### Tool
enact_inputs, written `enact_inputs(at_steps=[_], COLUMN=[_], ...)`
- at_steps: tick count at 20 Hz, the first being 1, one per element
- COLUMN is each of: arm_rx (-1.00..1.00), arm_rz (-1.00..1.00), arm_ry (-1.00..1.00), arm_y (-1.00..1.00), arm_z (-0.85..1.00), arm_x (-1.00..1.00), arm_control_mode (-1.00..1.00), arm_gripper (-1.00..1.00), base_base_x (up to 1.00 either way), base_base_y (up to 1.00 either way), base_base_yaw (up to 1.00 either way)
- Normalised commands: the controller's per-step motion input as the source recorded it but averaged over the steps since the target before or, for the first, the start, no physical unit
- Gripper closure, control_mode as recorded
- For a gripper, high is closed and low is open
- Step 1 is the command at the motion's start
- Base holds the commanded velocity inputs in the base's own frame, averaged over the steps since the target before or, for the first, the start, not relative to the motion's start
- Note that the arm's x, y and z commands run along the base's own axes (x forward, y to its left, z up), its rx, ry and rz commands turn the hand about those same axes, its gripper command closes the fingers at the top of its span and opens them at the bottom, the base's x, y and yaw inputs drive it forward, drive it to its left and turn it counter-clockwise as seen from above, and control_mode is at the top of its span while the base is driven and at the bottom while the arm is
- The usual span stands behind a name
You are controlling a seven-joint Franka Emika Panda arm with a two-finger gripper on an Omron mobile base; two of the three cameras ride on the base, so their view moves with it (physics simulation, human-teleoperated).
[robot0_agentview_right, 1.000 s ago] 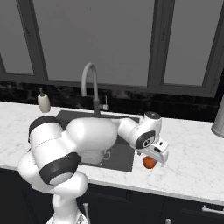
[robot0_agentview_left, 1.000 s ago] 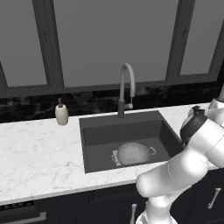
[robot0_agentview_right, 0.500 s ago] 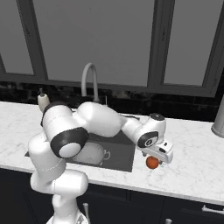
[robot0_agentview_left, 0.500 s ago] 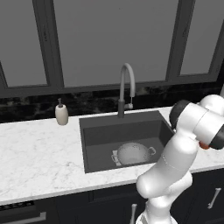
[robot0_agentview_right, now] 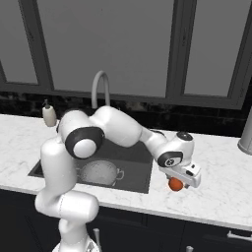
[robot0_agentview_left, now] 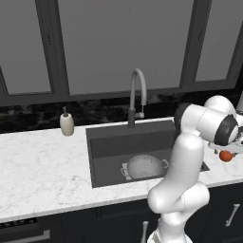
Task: Put the colander in the sink, put the orange in the colander, and turn on the sink faucet and pour water over the colander.
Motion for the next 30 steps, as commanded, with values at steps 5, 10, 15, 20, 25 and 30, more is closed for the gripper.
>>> enact_inputs(at_steps=[5, 10, 15, 20, 25, 30], arm_rx=[0.0, 0.0, 0.01, 0.0, 0.0, 0.0], arm_rz=[0.0, 0.0, 0.0, 0.0, 0.0, 0.0], arm_ry=[0.0, 0.0, 0.0, 0.0, 0.0, 0.0], arm_y=[-0.05, 0.0, 0.12, 0.18, 0.33, 0.41], arm_z=[-0.28, -0.26, -0.07, -0.04, -0.12, -0.21], arm_x=[-0.01, -0.12, -0.26, -0.33, -0.29, -0.11], arm_control_mode=[-1.0, -1.0, -1.0, -1.0, -1.0, -1.0], arm_gripper=[-1.0, -1.0, -1.0, -1.0, -1.0, -1.0], base_base_x=[0.0, 0.0, 0.0, 0.0, 0.0, 0.0], base_base_y=[0.0, 0.0, 0.0, 0.0, 0.0, 0.0], base_base_yaw=[0.0, 0.0, 0.0, 0.0, 0.0, 0.0])
